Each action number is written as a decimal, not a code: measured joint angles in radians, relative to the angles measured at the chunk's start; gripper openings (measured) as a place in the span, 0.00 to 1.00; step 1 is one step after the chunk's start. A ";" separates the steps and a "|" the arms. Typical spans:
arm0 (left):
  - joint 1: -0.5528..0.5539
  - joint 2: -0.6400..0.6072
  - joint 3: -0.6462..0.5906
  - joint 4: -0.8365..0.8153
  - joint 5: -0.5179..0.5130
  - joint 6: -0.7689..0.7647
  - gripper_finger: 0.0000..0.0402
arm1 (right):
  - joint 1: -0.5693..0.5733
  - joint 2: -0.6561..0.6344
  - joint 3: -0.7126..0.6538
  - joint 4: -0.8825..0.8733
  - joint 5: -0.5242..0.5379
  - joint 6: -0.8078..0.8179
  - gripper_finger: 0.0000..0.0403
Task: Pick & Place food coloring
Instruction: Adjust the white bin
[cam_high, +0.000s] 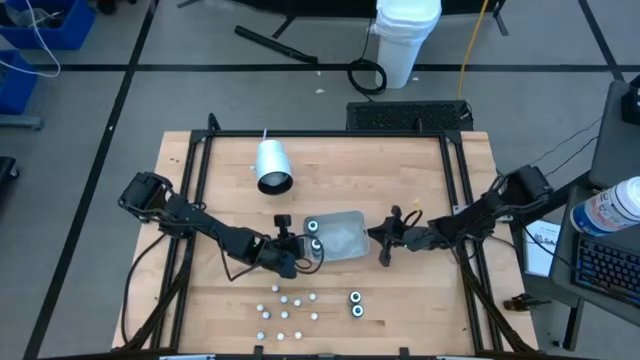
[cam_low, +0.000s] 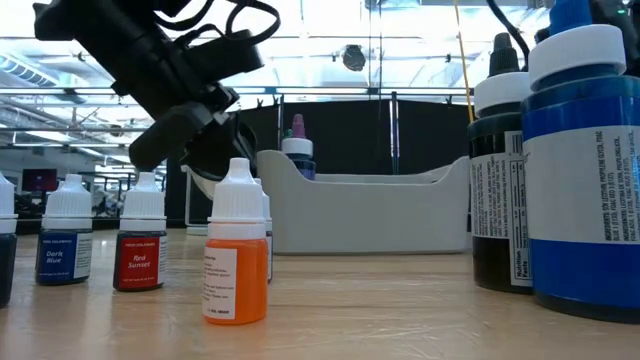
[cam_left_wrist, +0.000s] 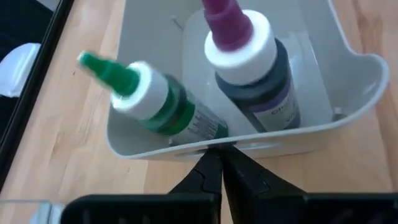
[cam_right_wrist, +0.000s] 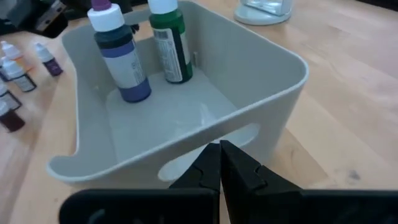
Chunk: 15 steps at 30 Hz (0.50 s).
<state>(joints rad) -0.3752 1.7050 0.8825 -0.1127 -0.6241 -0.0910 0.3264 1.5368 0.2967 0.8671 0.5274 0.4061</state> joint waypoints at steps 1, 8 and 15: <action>0.001 0.000 0.000 -0.001 0.004 -0.001 0.02 | 0.000 0.002 0.008 -0.002 -0.002 0.000 0.00; 0.010 0.000 0.000 -0.006 0.013 -0.026 0.06 | 0.011 0.001 0.022 -0.022 -0.003 0.009 0.00; 0.010 0.000 0.000 -0.015 0.019 -0.061 0.03 | 0.011 0.000 0.023 -0.051 -0.003 0.063 0.00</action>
<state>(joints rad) -0.3656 1.7050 0.8825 -0.1273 -0.6049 -0.1520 0.3378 1.5371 0.3193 0.8161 0.5240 0.4692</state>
